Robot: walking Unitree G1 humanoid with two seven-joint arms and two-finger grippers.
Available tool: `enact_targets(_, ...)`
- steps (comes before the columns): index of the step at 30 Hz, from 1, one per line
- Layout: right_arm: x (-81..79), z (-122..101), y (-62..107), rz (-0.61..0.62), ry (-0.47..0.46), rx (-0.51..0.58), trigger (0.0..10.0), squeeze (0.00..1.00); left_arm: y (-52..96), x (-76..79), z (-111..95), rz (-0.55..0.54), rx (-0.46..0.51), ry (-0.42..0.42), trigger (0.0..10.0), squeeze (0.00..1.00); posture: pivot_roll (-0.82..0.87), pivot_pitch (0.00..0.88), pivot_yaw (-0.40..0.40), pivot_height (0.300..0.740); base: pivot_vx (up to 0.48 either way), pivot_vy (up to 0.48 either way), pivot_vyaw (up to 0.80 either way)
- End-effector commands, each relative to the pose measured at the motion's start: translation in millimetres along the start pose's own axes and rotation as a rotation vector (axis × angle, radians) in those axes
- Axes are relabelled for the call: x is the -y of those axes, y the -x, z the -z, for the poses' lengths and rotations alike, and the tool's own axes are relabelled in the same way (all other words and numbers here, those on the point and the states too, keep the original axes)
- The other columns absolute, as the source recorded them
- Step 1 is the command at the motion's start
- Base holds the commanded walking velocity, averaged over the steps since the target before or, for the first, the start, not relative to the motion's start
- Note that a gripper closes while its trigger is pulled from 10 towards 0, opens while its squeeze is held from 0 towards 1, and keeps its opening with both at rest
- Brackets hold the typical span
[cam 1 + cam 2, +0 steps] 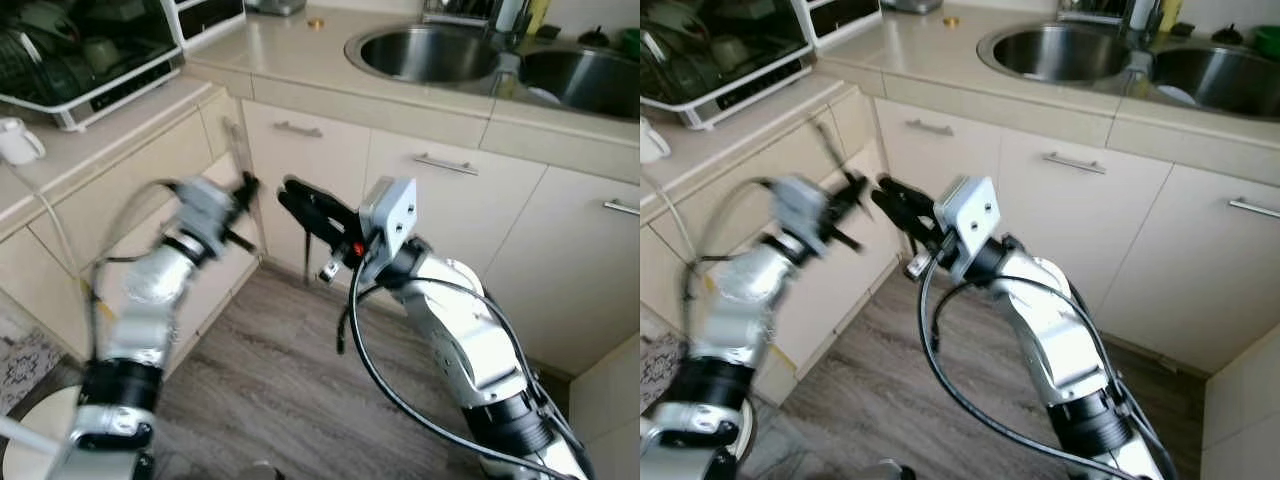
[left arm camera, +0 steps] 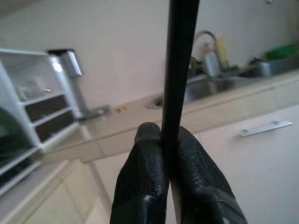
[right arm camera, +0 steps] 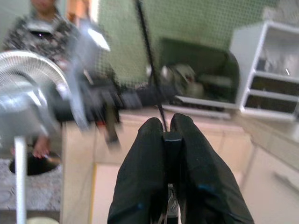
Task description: Kitchen organization
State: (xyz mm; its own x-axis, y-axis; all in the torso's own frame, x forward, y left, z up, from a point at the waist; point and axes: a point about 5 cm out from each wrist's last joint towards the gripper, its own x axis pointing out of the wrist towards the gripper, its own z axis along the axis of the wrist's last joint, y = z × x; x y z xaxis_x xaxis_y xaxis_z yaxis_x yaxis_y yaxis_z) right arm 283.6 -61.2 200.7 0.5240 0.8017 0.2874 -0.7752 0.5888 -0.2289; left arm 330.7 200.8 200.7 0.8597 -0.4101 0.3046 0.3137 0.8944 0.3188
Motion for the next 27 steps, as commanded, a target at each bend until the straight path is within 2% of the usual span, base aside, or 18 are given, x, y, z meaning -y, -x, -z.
enact_targets(1,0.7,-1,-2.6,-0.005,0.032,-0.004,10.0,0.00,0.3,9.5,5,0.029,-0.022,0.018,10.0,0.00,0.01,0.004,0.020,0.740,0.000,0.000,0.00)
enact_targets(4,7.3,6,1.8,0.019,0.057,-0.044,10.0,0.00,3.3,15.2,9,0.032,-0.035,0.027,10.0,0.00,0.01,0.005,0.020,0.740,0.000,0.000,0.00)
enact_targets(8,9.7,7,3.4,0.031,0.059,-0.050,10.0,0.00,3.8,15.5,10,0.027,-0.040,0.035,10.0,0.00,0.01,0.010,0.020,0.740,0.000,0.000,0.00)
enact_targets(11,19.4,7,3.9,0.106,0.056,-0.045,10.0,0.00,7.3,17.4,15,-0.001,-0.066,0.036,10.0,0.00,0.01,0.014,0.022,0.740,0.000,0.000,0.00)
enact_targets(12,22.9,7,3.8,0.136,0.061,-0.041,10.0,0.00,8.1,18.4,17,-0.006,-0.074,0.027,10.0,0.00,0.01,0.014,0.022,0.740,0.000,0.000,0.00)
enact_targets(13,32.9,6,3.9,0.216,0.068,-0.034,10.0,0.00,9.7,20.8,20,-0.021,-0.089,0.023,10.0,0.00,0.01,0.016,0.022,0.740,0.000,0.000,0.00)
enact_targets(14,32.9,6,3.9,0.216,0.068,-0.034,10.0,0.00,9.7,20.8,20,-0.021,-0.089,0.023,10.0,0.00,0.01,0.016,0.022,0.740,0.000,0.000,0.00)
enact_targets(18,62.5,-1,9.3,0.459,0.083,-0.003,10.0,0.00,16.0,27.4,31,-0.085,-0.149,0.012,10.0,0.00,0.01,0.018,0.024,0.740,0.000,0.000,0.00)
enact_targets(19,74.5,-4,14.2,0.562,0.086,0.008,10.0,0.00,20.1,32.0,36,-0.099,-0.176,0.009,10.0,0.00,0.01,0.020,0.023,0.740,0.000,0.000,0.00)
enact_targets(20,74.5,-4,14.2,0.562,0.086,0.008,10.0,0.00,20.1,32.0,36,-0.099,-0.176,0.009,10.0,0.00,0.01,0.020,0.023,0.740,0.000,0.000,0.00)
enact_targets(24,91.5,-3,24.5,0.708,0.066,0.004,10.0,0.00,28.2,42.1,43,-0.125,-0.218,0.038,10.0,0.00,0.01,0.020,0.023,0.740,0.000,0.000,0.00)
enact_targets(27,93.4,-2,26.9,0.740,0.101,-0.005,10.0,0.00,34.1,50.1,44,-0.139,-0.226,0.055,10.0,0.00,0.01,0.021,0.023,0.740,0.000,0.000,0.00)
